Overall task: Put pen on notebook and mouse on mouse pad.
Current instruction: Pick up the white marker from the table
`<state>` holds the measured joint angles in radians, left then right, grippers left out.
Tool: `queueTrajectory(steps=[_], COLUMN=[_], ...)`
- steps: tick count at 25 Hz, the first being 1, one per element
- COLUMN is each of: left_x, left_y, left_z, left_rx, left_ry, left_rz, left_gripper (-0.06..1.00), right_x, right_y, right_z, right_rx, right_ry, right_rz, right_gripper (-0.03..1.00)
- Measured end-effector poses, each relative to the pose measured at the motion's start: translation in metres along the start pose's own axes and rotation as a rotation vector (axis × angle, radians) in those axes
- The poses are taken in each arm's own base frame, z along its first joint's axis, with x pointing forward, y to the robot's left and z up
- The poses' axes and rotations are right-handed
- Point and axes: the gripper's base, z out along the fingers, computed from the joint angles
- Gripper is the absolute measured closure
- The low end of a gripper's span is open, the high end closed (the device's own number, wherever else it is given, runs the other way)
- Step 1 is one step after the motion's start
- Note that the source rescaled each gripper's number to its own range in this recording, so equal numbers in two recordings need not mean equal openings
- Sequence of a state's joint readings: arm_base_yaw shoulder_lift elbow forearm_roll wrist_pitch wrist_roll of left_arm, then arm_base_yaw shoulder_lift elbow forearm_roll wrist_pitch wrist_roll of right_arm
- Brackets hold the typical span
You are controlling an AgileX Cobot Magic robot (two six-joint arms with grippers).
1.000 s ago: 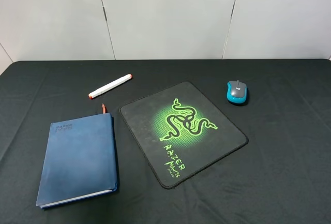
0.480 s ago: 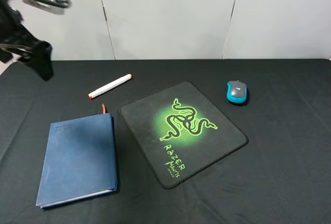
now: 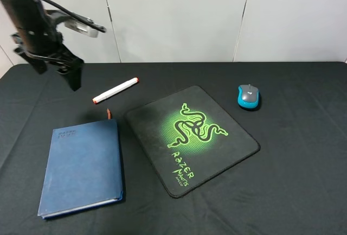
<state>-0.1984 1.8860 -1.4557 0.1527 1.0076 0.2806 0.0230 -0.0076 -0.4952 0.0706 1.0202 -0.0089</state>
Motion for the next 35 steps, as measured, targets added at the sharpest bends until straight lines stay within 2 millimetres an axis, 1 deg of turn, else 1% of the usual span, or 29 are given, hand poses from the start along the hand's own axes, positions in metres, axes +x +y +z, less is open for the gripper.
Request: queueTrajectory(steps=[5,8,10,13,17,20,27,29,32,35], left_x=[-0.027,-0.044,-0.057,-0.073,-0.088,-0.093,-0.094,-0.094,-0.094,-0.094], left_y=[0.003,0.001,-0.003,-0.015,-0.031,-0.041,-0.049,-0.049,-0.050,-0.051], left_z=[0.036,0.057,0.068,0.089,0.109,0.116,0.130,0.130,0.131,0.131], left_rx=[0.030,0.048,0.050,0.057,0.061,0.059,0.070,0.073,0.078,0.085], left_ry=[0.007,0.004,-0.006,-0.008,-0.028,-0.053,-0.047,-0.046,-0.046,-0.045], left_rz=[0.019,0.032,0.052,0.083,0.135,0.169,0.192,0.191,0.190,0.185], left_gripper=[-0.02,-0.02,-0.02,-0.02,-0.02,-0.02,-0.02,-0.01,0.04,0.15], right_x=[0.000,0.000,0.000,0.000,0.000,0.000,0.000,0.000,0.000,0.000], right_y=[0.000,0.000,0.000,0.000,0.000,0.000,0.000,0.000,0.000,0.000], right_z=[0.000,0.000,0.000,0.000,0.000,0.000,0.000,0.000,0.000,0.000], right_rx=[0.000,0.000,0.000,0.000,0.000,0.000,0.000,0.000,0.000,0.000], right_ry=[0.000,0.000,0.000,0.000,0.000,0.000,0.000,0.000,0.000,0.000], right_rz=[0.000,0.000,0.000,0.000,0.000,0.000,0.000,0.000,0.000,0.000], right_gripper=[-0.03,-0.03,-0.03,-0.03,-0.03,-0.03,-0.03,-0.03,-0.03,-0.03])
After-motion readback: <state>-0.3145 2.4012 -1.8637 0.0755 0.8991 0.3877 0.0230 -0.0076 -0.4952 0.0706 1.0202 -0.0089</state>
